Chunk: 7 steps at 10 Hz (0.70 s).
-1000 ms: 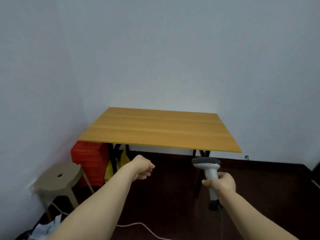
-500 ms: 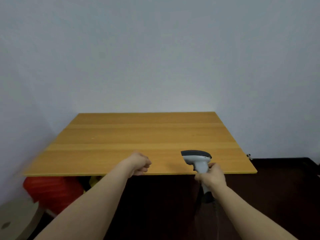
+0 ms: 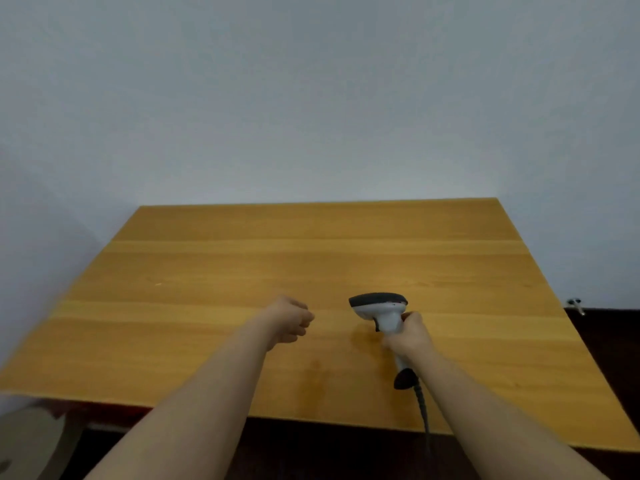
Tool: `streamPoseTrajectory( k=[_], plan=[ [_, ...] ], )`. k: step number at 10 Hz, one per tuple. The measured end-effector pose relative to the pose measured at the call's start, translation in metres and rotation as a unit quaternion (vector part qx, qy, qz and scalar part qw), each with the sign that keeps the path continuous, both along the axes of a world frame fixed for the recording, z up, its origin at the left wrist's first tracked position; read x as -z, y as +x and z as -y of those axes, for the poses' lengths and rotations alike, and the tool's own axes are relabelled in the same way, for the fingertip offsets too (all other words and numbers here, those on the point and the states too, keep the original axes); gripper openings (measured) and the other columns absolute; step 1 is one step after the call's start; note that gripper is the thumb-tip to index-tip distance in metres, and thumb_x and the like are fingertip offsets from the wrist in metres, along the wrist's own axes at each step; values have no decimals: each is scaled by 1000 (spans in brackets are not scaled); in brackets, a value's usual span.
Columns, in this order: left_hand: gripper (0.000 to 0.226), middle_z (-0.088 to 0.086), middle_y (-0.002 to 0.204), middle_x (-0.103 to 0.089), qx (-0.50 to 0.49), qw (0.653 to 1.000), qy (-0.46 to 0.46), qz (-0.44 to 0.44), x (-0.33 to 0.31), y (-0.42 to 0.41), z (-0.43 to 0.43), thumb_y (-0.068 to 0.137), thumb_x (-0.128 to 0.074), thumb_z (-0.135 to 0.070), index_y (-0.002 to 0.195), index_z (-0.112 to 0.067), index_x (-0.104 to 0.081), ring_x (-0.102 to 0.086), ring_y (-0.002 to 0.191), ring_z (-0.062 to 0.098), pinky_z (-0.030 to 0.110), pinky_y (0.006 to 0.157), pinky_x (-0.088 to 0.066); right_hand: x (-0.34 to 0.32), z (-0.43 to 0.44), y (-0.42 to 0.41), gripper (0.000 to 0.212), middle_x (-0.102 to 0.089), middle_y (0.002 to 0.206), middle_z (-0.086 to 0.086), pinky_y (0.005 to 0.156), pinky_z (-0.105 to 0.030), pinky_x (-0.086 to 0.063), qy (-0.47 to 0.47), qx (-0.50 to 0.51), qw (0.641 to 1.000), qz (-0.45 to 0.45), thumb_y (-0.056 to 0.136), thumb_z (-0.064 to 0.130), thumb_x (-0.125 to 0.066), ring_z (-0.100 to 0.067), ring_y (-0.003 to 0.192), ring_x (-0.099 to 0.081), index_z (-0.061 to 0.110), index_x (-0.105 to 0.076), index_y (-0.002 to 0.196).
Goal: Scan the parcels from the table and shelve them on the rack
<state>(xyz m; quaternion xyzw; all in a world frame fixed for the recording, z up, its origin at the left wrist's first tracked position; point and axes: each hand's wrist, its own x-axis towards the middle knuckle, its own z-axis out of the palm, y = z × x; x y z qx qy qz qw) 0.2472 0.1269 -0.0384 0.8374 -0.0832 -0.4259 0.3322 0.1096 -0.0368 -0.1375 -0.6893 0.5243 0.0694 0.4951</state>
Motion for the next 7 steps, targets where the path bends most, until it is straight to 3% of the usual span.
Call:
streamPoseTrajectory(
  k=[1, 2, 3, 4, 5, 6, 7],
  plan=[
    [39, 18, 111, -63, 4, 1000, 14, -13, 17, 12, 18, 96, -57, -13, 132, -2, -49, -60, 87, 24, 32, 72, -46, 13, 19, 19, 56, -46, 86, -3, 53, -30, -42, -5, -26, 1000, -3, 83, 11, -70, -17, 71, -50, 7, -35, 127],
    [31, 15, 101, -62, 7, 999, 22, -28, 29, 21, 32, 95, -59, -13, 124, -4, -53, -59, 84, 23, 36, 79, -49, 23, 34, 33, 59, -51, 100, -4, 66, -33, -44, -23, -28, 999, 11, 82, 14, -72, -22, 85, -51, 10, -40, 132],
    [26, 14, 98, -60, 17, 999, 19, -34, 37, 27, 40, 95, -58, -11, 119, -3, -53, -56, 82, 24, 36, 76, -48, 33, 38, 37, 61, -57, 117, -7, 78, -37, -48, -29, 2, 999, 16, 82, 18, -74, -25, 97, -55, 14, -44, 136],
    [35, 14, 96, -58, 20, 999, 16, -46, 38, 28, 40, 96, -57, -10, 128, -1, -49, -53, 80, 24, 34, 70, -42, 35, 38, 33, 65, -58, 129, -9, 85, -38, -48, -66, 16, 997, -21, 81, 27, -77, -28, 113, -57, 13, -47, 137],
    [35, 14, 95, -57, 19, 998, 10, -54, 38, 29, 35, 96, -56, -10, 129, -1, -49, -52, 81, 25, 34, 69, -41, 28, 37, 28, 77, -50, 140, -11, 92, -40, -48, -50, 29, 998, -38, 81, 29, -77, -30, 123, -52, 9, -37, 144],
    [31, 14, 94, -59, -3, 998, -28, -57, 28, 30, 28, 95, -59, -10, 124, -2, -52, -55, 79, 24, 32, 68, -44, 2, 30, 20, 82, -41, 147, -13, 102, -43, -44, -47, 37, 998, -20, 82, 26, -76, -32, 131, -43, 8, -29, 147],
    [29, 13, 100, -67, -32, 995, -53, -82, 27, 13, -8, 92, -62, -13, 119, -4, -56, -64, 80, 19, 29, 70, -52, -34, 13, 2, 64, -47, 141, -10, 99, -35, -45, -95, 15, 992, 85, 87, 19, -70, -25, 125, -48, 10, -38, 143]
  ],
)
